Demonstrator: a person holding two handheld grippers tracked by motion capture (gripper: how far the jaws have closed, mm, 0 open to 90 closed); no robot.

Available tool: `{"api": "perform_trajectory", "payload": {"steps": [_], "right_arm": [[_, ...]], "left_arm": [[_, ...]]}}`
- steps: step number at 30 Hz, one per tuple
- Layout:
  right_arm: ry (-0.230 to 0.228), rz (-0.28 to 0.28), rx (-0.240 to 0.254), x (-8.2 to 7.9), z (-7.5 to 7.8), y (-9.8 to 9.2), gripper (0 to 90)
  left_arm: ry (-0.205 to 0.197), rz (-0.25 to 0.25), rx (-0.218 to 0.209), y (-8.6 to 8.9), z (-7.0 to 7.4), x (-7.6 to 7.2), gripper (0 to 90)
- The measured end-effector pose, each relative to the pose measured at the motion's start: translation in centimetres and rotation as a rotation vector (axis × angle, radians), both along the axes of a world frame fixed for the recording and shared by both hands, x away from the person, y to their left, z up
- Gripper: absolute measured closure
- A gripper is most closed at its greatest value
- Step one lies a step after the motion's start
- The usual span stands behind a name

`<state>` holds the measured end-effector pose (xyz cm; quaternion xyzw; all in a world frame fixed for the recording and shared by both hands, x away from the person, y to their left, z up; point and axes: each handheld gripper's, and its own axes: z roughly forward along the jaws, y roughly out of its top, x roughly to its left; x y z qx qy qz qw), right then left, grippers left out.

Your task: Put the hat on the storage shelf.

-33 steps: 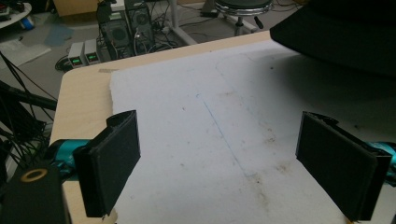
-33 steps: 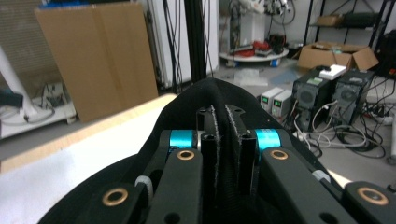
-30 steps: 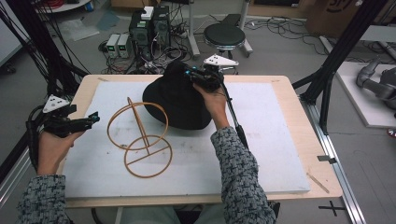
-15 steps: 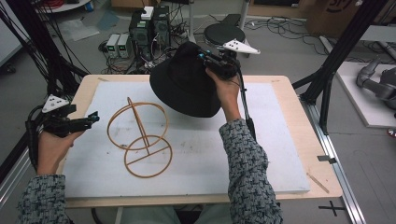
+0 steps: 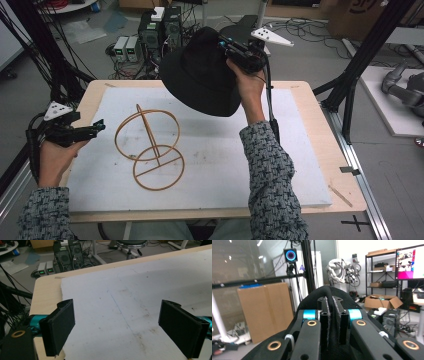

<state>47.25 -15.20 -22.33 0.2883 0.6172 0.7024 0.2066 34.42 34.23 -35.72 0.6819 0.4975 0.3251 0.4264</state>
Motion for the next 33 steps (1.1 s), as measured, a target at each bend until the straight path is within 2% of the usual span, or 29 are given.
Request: {"api": "perform_trajectory", "payload": {"steps": [5, 15, 17, 21, 23, 25, 26, 31, 33], "right_arm": [[-0.011, 0.013, 0.022, -0.2, 0.6, -0.2, 86.2], [-0.045, 0.055, 0.025, -1.3, 2.1, 0.3, 86.1], [-0.060, 0.088, 0.038, -1.9, 2.7, 0.7, 86.1], [-0.060, 0.130, 0.056, -2.5, 3.0, 1.2, 86.1], [-0.065, 0.172, 0.065, -3.2, 3.3, 1.9, 86.1], [-0.071, 0.182, 0.066, -3.3, 3.3, 2.1, 86.1], [-0.074, 0.212, 0.061, -3.7, 3.4, 2.6, 86.1], [-0.073, 0.257, 0.046, -4.3, 3.3, 3.7, 86.1], [-0.075, 0.292, 0.059, -4.7, 3.3, 4.3, 86.1]], "left_arm": [[-0.002, 0.005, -0.006, 0.2, 0.0, 0.0, 14.1], [-0.001, 0.015, 0.000, 0.5, 0.1, -0.1, 14.1], [-0.002, 0.020, 0.000, 0.5, 0.0, -0.1, 14.1], [0.001, 0.022, 0.001, 0.6, 0.0, -0.1, 14.1], [0.001, 0.023, 0.002, 0.7, 0.0, -0.1, 14.1], [-0.001, 0.025, -0.003, 0.7, 0.0, -0.1, 14.1], [-0.002, 0.025, -0.002, 0.7, 0.0, -0.1, 14.2], [-0.004, 0.030, -0.004, 1.0, 0.1, -0.2, 14.2], [-0.005, 0.036, -0.008, 1.1, 0.1, -0.3, 14.1]]}}
